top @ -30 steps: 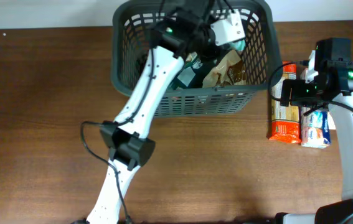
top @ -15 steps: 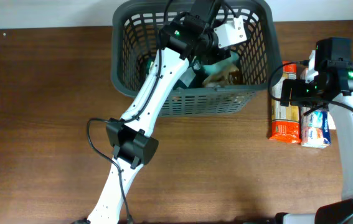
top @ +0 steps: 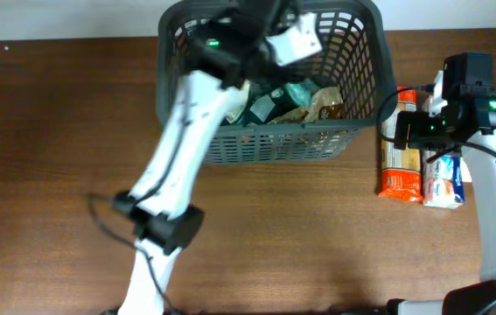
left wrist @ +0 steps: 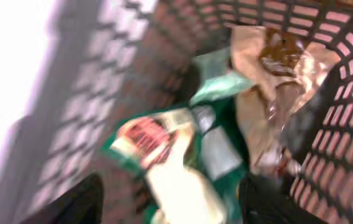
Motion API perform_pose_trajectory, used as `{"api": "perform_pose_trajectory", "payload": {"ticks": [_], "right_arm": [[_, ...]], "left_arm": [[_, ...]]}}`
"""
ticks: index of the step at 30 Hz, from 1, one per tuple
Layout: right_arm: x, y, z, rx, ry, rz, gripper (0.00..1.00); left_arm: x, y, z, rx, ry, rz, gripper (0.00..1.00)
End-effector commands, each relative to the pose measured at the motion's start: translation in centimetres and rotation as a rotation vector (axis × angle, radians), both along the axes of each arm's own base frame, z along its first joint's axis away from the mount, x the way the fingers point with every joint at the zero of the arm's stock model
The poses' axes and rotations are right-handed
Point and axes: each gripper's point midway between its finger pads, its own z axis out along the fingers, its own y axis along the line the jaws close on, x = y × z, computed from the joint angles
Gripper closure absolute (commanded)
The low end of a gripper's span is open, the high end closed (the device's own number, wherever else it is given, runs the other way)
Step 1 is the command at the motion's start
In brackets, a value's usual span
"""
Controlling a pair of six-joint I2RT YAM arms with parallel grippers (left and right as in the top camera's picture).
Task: Pack container
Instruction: 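Release the bar into the basket and retract left arm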
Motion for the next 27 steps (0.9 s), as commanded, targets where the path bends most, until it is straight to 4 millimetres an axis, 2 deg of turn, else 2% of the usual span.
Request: {"api": "perform_pose_trajectory", "payload": {"ticks": [1,8,12,15,16,20,22,23,24,26,27], "right_arm": [[0.3,-0.4,0.6,-0.015,-0.015,-0.011,0.01],[0.3,-0.4,0.6,-0.015,-0.015,-0.011,0.01],[0.3,-0.4,0.6,-0.016,-0.016,-0.012,0.01],[0.5,-0.4,0.7,-0.017,-0.025,-0.011,0.01],[0.9,-0.4,0.8,-0.016,-0.041,-0.013,0.01],[1.1,0.7,0.7,0.041,-0.052,0.010,0.01],[1.1,0.7,0.8,0.042,-0.053,0.010,0.01],[1.2,0.9,0.8,0.054,-0.057,0.015,0.01],[1.4,1.1,0.8,0.066,-0.065,0.021,0.01],[1.6,1.2,0.9,0.073,-0.075,0.024,0.01],[1.6,1.2,0.9,0.071,-0.075,0.024,0.01]], "left_arm": [[-1.9,5.8,7.3,-0.058,-0.111,0.150,0.35],[-2.9,13.5,11.6,-0.152,-0.156,0.362,0.35],[-3.1,18.2,12.5,-0.229,-0.146,0.546,0.35],[-3.7,22.2,11.5,-0.257,-0.084,0.704,0.35],[-3.9,24.6,10.9,-0.268,-0.057,0.791,0.36],[-3.8,29.7,9.3,-0.277,-0.013,0.959,0.36],[-4.3,32.2,7.6,-0.266,0.045,1.045,0.35],[-4.6,33.2,6.7,-0.260,0.080,1.084,0.33],[-4.8,34.0,5.6,-0.259,0.119,1.123,0.26],[-5.0,34.7,3.4,-0.273,0.207,1.148,0.01],[-5.1,35.0,2.4,-0.272,0.245,1.158,0.01]]}}
